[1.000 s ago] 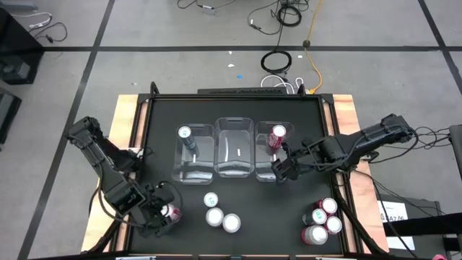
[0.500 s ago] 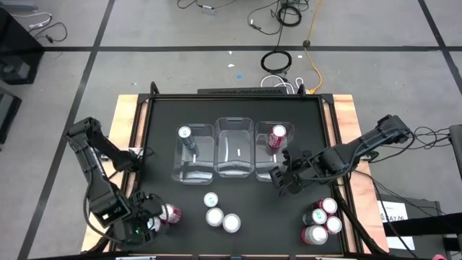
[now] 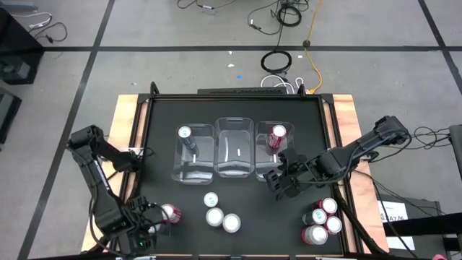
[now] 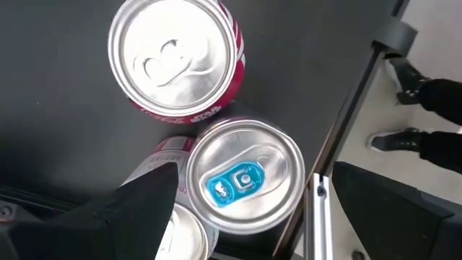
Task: Sort soda cans
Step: Put the bottom left blue soda can into the left transparent bin
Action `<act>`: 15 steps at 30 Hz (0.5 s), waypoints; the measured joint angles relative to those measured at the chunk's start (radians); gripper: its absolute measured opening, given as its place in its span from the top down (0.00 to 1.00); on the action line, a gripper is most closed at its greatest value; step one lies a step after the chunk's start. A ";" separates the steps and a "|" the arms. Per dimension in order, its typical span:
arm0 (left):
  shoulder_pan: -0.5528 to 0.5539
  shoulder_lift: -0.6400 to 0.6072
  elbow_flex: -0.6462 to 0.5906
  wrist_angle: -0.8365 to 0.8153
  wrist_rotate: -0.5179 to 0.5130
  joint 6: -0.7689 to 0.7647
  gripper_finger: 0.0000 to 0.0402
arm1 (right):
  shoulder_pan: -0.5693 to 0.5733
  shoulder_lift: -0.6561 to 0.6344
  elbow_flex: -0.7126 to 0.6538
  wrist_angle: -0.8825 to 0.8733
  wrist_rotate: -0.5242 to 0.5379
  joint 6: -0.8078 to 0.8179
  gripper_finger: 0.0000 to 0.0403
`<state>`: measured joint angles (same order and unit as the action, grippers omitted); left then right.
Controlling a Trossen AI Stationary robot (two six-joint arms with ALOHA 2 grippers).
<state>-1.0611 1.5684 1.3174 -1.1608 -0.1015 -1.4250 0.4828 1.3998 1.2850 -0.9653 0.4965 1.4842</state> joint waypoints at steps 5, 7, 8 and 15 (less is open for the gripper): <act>0.000 0.030 0.000 0.001 0.001 0.000 0.07 | 0.000 0.000 0.000 0.000 0.000 0.005 0.12; 0.000 0.037 0.000 0.001 0.001 0.001 0.07 | 0.000 0.000 0.000 0.000 0.000 0.005 0.12; 0.000 0.041 0.000 0.001 0.001 0.001 0.07 | 0.000 0.000 0.000 0.000 0.000 0.004 0.12; 0.000 0.069 0.000 0.001 0.000 0.001 0.07 | 0.000 0.000 0.000 0.000 0.000 -0.004 0.12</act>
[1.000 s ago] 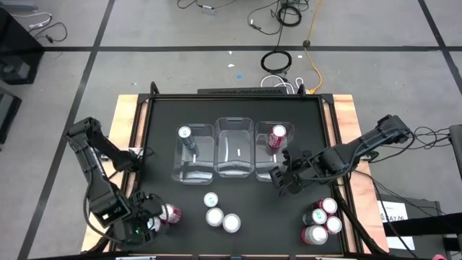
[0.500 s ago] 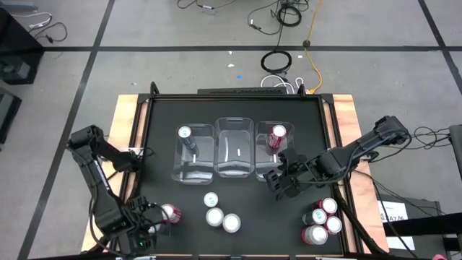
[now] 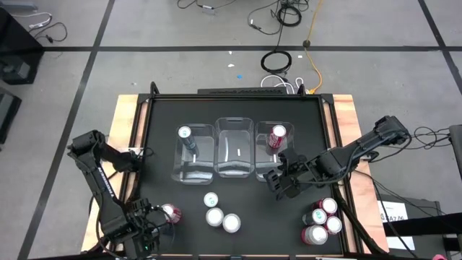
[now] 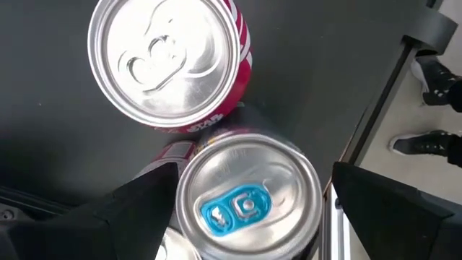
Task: Sort soda cans
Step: Put the bottom left blue soda can into the left transparent bin
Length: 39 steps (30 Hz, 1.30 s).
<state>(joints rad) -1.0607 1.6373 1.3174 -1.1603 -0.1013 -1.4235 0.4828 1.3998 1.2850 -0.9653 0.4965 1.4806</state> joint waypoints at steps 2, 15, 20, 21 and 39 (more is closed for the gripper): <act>0.000 0.008 0.000 0.000 0.000 0.000 0.07 | 0.000 0.000 0.000 0.000 0.000 -0.006 0.12; 0.000 0.011 0.000 -0.001 0.007 -0.009 0.30 | 0.000 0.000 0.000 -0.003 -0.004 -0.026 0.12; 0.000 0.011 0.000 0.000 0.016 -0.010 0.39 | 0.000 0.000 0.000 -0.004 -0.004 -0.034 0.12; 0.000 0.011 0.000 0.000 0.016 -0.010 0.39 | 0.000 0.000 0.000 -0.004 -0.004 -0.036 0.12; 0.018 0.009 0.088 -0.016 0.092 -0.010 0.34 | 0.000 -0.001 0.000 -0.005 -0.004 -0.057 0.12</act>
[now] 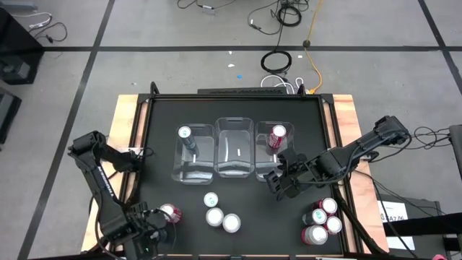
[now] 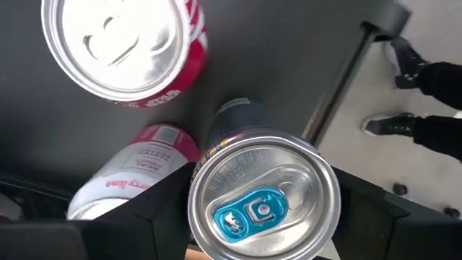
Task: Sort soda cans
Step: Put the bottom left blue soda can into the left transparent bin
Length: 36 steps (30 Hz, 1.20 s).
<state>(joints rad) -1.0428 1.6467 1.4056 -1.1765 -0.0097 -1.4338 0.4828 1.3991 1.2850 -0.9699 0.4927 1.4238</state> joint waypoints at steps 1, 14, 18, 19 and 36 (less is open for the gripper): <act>0.001 0.000 0.014 -0.008 0.000 -0.001 0.34 | 0.000 0.000 0.000 0.000 0.000 -0.006 0.12; 0.081 -0.003 0.183 -0.192 -0.007 0.000 0.34 | 0.003 0.000 0.000 -0.037 -0.054 -0.097 0.12; 0.105 -0.010 0.230 -0.225 -0.007 0.000 0.34 | 0.004 0.000 0.000 -0.083 -0.057 -0.109 0.12; 0.112 -0.011 0.242 -0.233 -0.008 0.000 0.34 | 0.004 0.000 0.000 -0.094 -0.057 -0.117 0.12; 0.261 -0.011 0.352 -0.248 -0.021 0.041 0.34 | 0.003 0.000 0.000 -0.149 -0.138 -0.308 0.12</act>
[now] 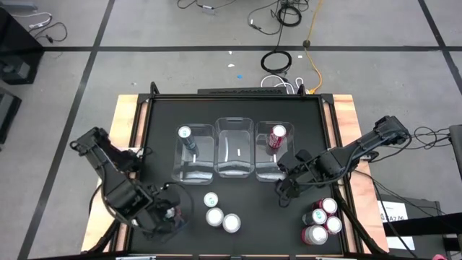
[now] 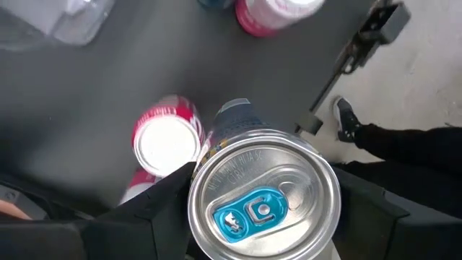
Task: Sort soda cans
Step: Put the bottom left blue soda can into the left transparent bin
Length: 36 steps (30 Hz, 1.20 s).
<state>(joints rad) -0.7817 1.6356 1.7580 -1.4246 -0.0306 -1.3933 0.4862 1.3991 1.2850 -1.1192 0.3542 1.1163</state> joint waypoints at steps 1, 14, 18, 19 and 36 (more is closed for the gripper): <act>0.014 0.000 0.000 0.000 0.000 0.013 0.34 | 0.000 0.000 0.000 -0.005 -0.013 -0.004 0.12; 0.210 -0.018 0.000 0.001 0.031 0.280 0.34 | 0.000 0.000 0.000 -0.022 -0.039 0.000 0.12; 0.269 -0.059 0.000 -0.002 0.026 0.370 0.34 | 0.001 0.000 0.000 -0.021 -0.039 0.036 0.12; 0.287 -0.071 0.000 -0.006 0.018 0.390 0.34 | 0.001 0.000 0.000 -0.018 -0.039 0.045 0.12; 0.686 -0.085 -0.005 -0.072 -0.083 0.941 0.34 | 0.001 0.000 0.000 0.082 0.014 0.181 0.12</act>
<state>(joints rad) -0.0957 1.5504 1.7535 -1.4964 -0.1139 -0.4527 0.4873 1.3991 1.2850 -1.0372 0.3683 1.2973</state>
